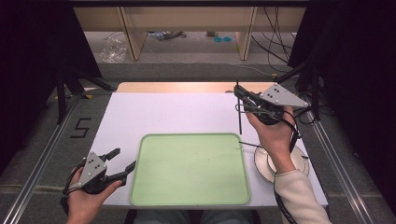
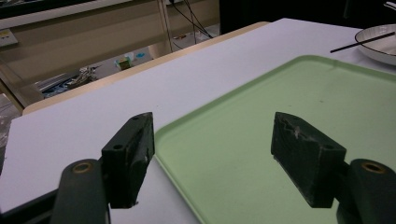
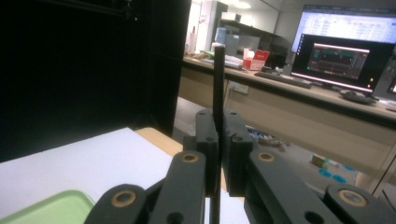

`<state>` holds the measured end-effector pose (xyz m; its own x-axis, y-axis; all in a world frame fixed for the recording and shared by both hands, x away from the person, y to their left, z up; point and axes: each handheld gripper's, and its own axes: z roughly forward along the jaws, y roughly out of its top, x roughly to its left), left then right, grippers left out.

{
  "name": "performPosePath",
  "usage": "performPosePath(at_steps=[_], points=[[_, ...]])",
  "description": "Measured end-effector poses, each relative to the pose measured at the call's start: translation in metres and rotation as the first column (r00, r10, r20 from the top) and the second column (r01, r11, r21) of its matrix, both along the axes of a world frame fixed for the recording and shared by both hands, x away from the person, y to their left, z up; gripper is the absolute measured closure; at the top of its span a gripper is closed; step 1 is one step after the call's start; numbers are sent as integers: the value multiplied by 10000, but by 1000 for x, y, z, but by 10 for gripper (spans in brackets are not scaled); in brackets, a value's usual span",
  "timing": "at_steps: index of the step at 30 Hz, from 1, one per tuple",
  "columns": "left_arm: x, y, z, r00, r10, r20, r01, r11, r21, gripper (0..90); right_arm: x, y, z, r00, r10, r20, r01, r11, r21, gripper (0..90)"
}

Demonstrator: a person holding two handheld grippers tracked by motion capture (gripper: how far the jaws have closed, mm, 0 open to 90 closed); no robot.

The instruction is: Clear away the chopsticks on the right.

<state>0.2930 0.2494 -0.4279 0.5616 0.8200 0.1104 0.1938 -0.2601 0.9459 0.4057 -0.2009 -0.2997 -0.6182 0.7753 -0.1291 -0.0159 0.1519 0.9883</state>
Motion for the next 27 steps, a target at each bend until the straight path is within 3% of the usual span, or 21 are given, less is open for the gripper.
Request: performPosePath(at_steps=[1,4,6,10,11,13,15,19,20,21,22,24,25,26,27], points=[[0,0,0,10000,-1,1,1,10000,-1,303,0,0,0,10000,0,0,0,10000,0,880],[0,0,0,10000,9,-21,-9,10000,-2,303,1,1,1,9993,1,-364,23,9978,662,880],[0,0,0,10000,13,-22,-13,10000,-10,304,-1,3,1,9949,119,-1006,-15,9947,1025,880],[0,0,0,10000,13,-21,-13,10000,2,304,0,6,-1,9900,7,-1408,153,9935,1125,880],[0,0,0,10000,9,-19,-9,10000,-2,304,0,9,-2,9843,-22,-1764,218,9938,1092,880],[0,0,0,10000,6,-21,-6,10000,3,304,0,10,-2,9811,-46,-1933,265,9935,1110,880],[0,0,0,10000,3,-10,-3,10000,8,304,2,14,-6,9636,-101,-2670,368,9948,952,880],[-1,1,0,10000,0,-18,0,10000,15,304,4,19,-10,9415,-304,-3357,574,9958,707,880],[-1,1,0,10000,0,-18,0,10000,15,304,4,19,-10,9415,-304,-3357,574,9958,707,880],[0,0,-1,10000,-14,12,14,10000,-45,304,5,20,-11,9349,-312,-3535,611,9954,736,880],[-1,1,0,10000,20,-26,-20,10000,10,304,5,22,-12,9204,-376,-3892,710,9949,718,880],[0,1,0,10000,-25,20,25,10000,26,304,7,23,-14,9176,-348,-3960,706,9946,760,880],[-1,1,0,10000,-4,-11,4,10000,37,304,8,24,-15,8995,-473,-4343,875,9935,730,880],[-1,1,0,10000,-4,-11,4,10000,37,305,8,24,-15,8995,-473,-4343,875,9935,730,880],[0,1,0,10000,-41,32,41,10000,24,305,9,25,-15,8706,-498,-4895,988,9923,748,880]])
